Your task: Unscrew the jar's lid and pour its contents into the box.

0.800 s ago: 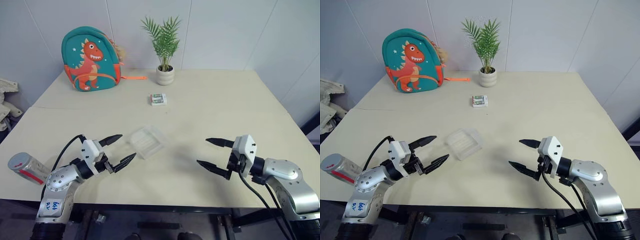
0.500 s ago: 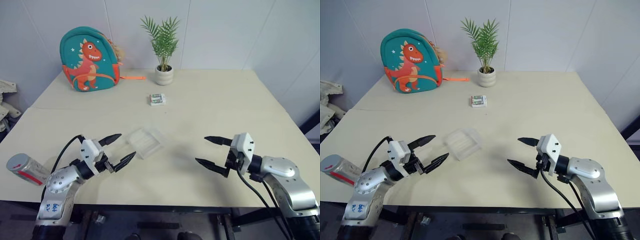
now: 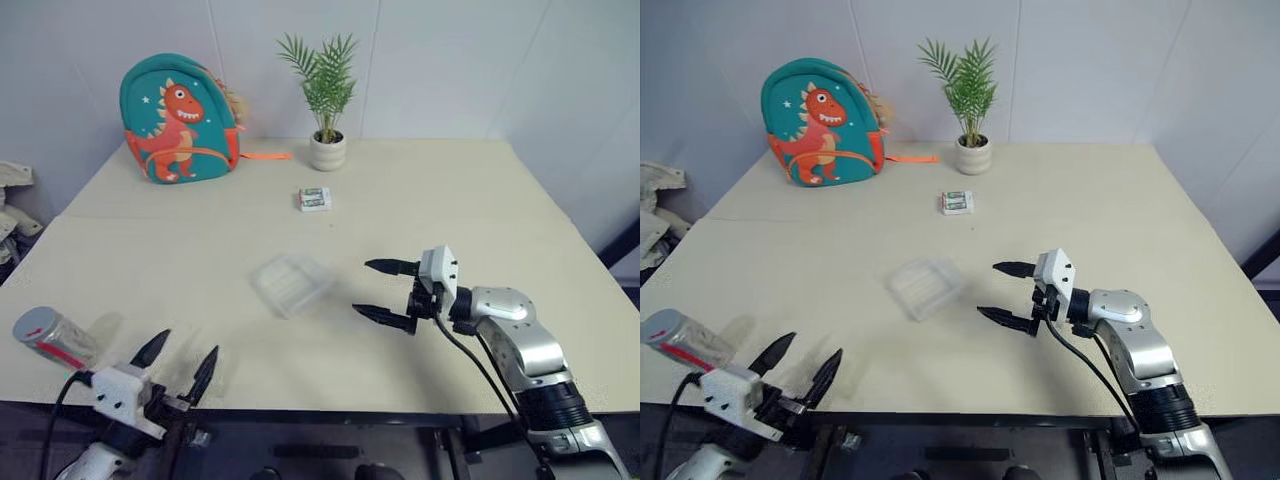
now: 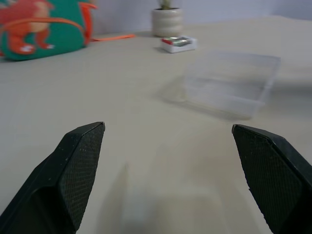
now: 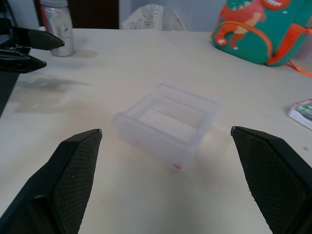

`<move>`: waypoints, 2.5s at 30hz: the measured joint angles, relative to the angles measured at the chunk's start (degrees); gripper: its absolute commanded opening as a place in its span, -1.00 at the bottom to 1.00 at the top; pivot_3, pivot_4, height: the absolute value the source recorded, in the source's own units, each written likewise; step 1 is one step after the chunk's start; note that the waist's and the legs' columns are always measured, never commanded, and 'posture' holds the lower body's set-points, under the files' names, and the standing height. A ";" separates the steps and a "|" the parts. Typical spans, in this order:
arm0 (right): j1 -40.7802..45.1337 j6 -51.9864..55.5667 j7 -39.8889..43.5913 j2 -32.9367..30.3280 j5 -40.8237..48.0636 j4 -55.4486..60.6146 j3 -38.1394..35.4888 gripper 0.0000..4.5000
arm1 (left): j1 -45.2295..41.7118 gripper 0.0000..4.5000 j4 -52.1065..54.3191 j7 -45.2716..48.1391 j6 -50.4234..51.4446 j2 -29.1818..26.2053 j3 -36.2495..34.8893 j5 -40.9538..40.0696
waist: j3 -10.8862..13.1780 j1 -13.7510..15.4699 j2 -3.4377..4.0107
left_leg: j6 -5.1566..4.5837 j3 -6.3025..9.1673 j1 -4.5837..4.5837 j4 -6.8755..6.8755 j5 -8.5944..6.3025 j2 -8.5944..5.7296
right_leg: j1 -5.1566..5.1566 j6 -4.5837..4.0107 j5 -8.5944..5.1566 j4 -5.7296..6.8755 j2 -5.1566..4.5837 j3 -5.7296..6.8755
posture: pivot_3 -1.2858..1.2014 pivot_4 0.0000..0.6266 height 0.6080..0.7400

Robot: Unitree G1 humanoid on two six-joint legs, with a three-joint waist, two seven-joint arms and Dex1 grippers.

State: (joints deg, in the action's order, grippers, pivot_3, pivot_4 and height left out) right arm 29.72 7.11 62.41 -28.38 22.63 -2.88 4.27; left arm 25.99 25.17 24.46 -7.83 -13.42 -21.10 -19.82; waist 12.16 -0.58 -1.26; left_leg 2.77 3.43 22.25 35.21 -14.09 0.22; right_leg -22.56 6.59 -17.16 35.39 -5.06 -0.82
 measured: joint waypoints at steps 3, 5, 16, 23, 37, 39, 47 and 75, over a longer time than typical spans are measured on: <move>1.05 -0.87 0.87 0.45 -0.07 -1.35 0.25 1.00 | 3.69 0.98 1.05 -0.62 -2.13 1.17 -1.91 0.06 | 0.00 0.27 -0.01 | -0.04 -0.16 0.00 0.01 -0.01 -0.01 | 0.03 -0.73 -0.38 -0.17 -0.02 -0.16 | 0.03 -0.52 1.00; 1.14 -0.94 1.16 0.98 -0.45 -2.09 0.33 1.00 | 4.69 0.98 0.80 -2.14 -3.45 2.84 -4.01 -0.07 | -0.01 0.35 -0.02 | -0.07 -0.19 0.01 0.03 -0.03 -0.01 | 0.03 -0.72 -0.38 -0.20 -0.01 -0.19 | 0.03 -0.52 1.00; 3.58 -0.96 3.35 2.61 -0.72 -4.00 0.51 1.00 | 4.77 0.98 -1.10 -12.09 -7.37 12.27 -8.25 -0.20 | -0.02 0.33 -0.04 | -0.08 -0.29 0.00 0.10 -0.05 0.04 | 0.02 -0.63 -0.32 -0.20 0.13 -0.33 | 0.03 -0.52 1.00; 5.05 -0.57 4.82 2.68 -0.59 -3.96 0.51 1.00 | 2.16 0.98 -1.28 -19.93 -7.35 14.63 -10.41 0.43 | -0.02 0.35 -0.04 | 0.06 -0.34 0.00 0.27 -0.16 0.38 | 0.02 -0.30 -0.09 -0.21 0.47 -0.38 | 0.03 -0.52 1.00; 5.05 0.49 5.93 2.61 -0.55 -3.88 0.51 1.00 | -9.29 0.98 -3.35 -34.44 -1.95 12.32 -15.88 0.81 | -0.02 0.30 -0.04 | 0.07 -0.57 -0.04 0.46 -0.18 0.51 | 0.01 -0.20 0.14 -0.19 0.63 -0.58 | 0.03 -0.52 1.00; 5.05 0.50 5.92 2.61 -0.56 -3.86 0.50 1.00 | -10.39 0.98 -5.26 -34.75 -1.21 10.64 -16.54 0.77 | -0.02 0.17 -0.04 | 0.06 -0.66 -0.08 0.45 -0.19 0.54 | 0.00 -0.20 0.15 -0.19 0.66 -0.67 | 0.03 -0.52 1.00; 5.05 0.67 5.33 2.61 -0.53 -2.33 0.49 1.00 | -13.39 0.98 -10.78 -34.87 0.99 7.51 -17.08 1.78 | -0.03 0.24 -0.06 | 0.01 -0.81 -0.08 0.45 -0.22 0.55 | -0.06 -0.12 0.21 -0.18 0.66 -0.87 | 0.03 -0.52 1.00; 3.97 1.71 1.92 2.60 -0.51 0.53 0.27 1.00 | -22.11 0.60 -21.98 -33.91 3.55 -0.33 -16.01 4.45 | -0.04 0.29 -0.07 | 0.07 -0.88 -0.09 0.42 -0.34 0.60 | -0.17 0.14 0.38 -0.06 0.68 -0.93 | 0.03 -0.52 1.00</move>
State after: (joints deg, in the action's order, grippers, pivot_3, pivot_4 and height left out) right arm 33.70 8.82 64.32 -25.78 22.13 -2.35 4.54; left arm 3.88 3.19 -9.45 -4.28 -13.75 -37.11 -15.37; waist 12.11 -0.29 -1.34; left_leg 2.84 2.55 22.16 35.63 -14.43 0.82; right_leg -22.74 6.73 -16.78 35.33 -4.38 -1.75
